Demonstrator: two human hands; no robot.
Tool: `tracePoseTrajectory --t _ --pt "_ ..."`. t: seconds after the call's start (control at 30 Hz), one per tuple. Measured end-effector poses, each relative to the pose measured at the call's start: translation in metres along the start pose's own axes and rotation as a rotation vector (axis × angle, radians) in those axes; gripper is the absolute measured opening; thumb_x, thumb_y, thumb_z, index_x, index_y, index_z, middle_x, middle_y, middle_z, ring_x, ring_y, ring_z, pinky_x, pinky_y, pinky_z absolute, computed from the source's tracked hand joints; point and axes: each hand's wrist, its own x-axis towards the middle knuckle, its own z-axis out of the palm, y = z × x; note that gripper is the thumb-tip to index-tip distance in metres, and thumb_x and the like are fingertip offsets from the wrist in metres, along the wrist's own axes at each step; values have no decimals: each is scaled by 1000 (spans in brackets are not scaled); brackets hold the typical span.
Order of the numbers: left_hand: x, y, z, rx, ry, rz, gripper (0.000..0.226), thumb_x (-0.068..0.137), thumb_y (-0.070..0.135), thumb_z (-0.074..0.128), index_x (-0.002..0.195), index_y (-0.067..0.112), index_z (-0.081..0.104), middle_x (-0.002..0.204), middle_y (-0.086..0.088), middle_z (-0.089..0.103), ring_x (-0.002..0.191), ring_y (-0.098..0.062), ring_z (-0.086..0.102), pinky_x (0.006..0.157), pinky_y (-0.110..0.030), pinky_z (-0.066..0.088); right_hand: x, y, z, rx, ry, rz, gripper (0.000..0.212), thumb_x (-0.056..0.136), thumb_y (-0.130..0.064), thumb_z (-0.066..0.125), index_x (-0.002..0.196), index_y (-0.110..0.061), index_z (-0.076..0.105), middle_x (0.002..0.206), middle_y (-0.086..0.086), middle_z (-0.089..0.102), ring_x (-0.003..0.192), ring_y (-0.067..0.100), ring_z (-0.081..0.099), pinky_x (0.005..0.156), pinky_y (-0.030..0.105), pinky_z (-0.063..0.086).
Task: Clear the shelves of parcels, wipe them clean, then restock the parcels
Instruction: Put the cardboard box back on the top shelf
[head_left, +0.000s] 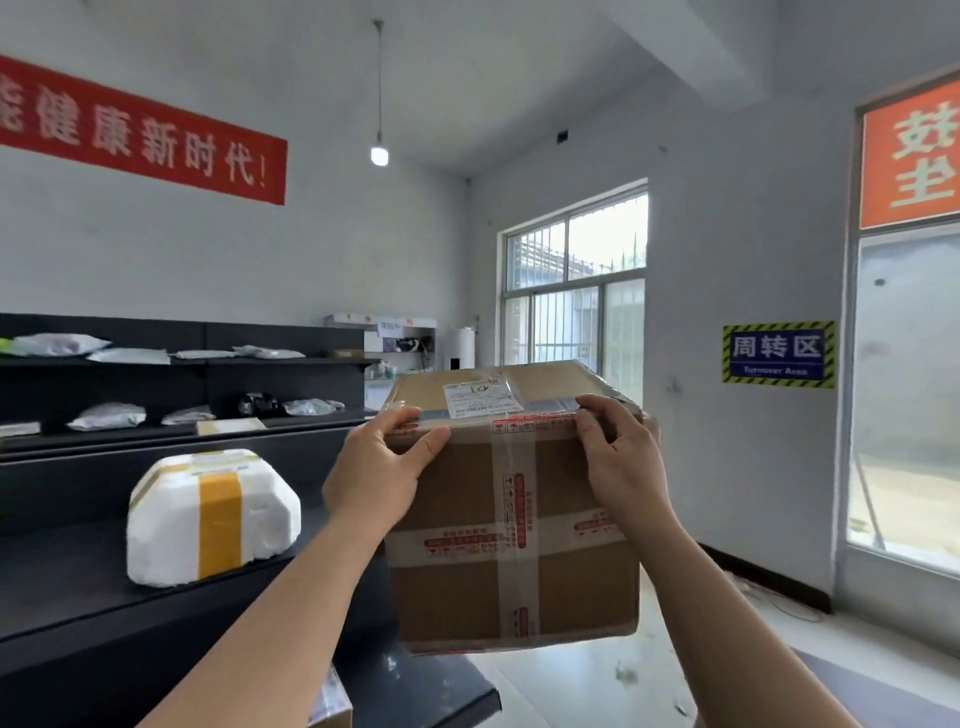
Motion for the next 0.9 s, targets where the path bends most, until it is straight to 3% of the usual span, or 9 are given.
tracePoseTrajectory --t 0.17,0.37,0.53,0.63,0.8,0.9 --pt "22 13 5 43 101 -9 50 74 73 56 116 46 58 126 9 57 110 -16 56 84 -43 53 43 2 15 66 -36 -50 26 96 -44 49 120 -38 59 121 -2 39 115 21 46 99 41 45" --pt "50 15 17 139 233 -19 46 74 75 53 113 50 55 124 11 57 101 -16 58 70 -35 53 93 12 47 196 -112 -97 22 96 -39 51 115 -38 62 125 -1 42 114 18 44 90 29 36" --pt "71 -1 25 241 277 -74 50 75 76 51 117 48 54 124 9 57 100 -15 58 62 -28 46 122 27 85 241 -194 -81 22 95 -39 53 115 -37 63 128 0 42 118 22 45 103 42 41" --pt "86 -10 29 297 307 -93 49 76 75 53 117 48 55 124 9 56 97 -14 58 55 -24 38 136 37 111 285 -238 -77 23 95 -38 53 116 -36 63 128 0 44 116 19 45 102 39 40" --pt "119 -20 35 385 308 -105 50 77 75 52 119 48 54 126 7 55 101 -16 59 59 -26 39 165 50 150 320 -274 -79 25 96 -35 52 118 -30 64 129 1 49 120 19 45 106 46 40" --pt "139 -28 41 426 276 -117 51 78 74 51 121 48 53 126 5 55 102 -19 59 67 -30 49 178 59 168 322 -294 -49 24 97 -36 51 116 -31 63 127 1 51 121 21 45 104 48 41"
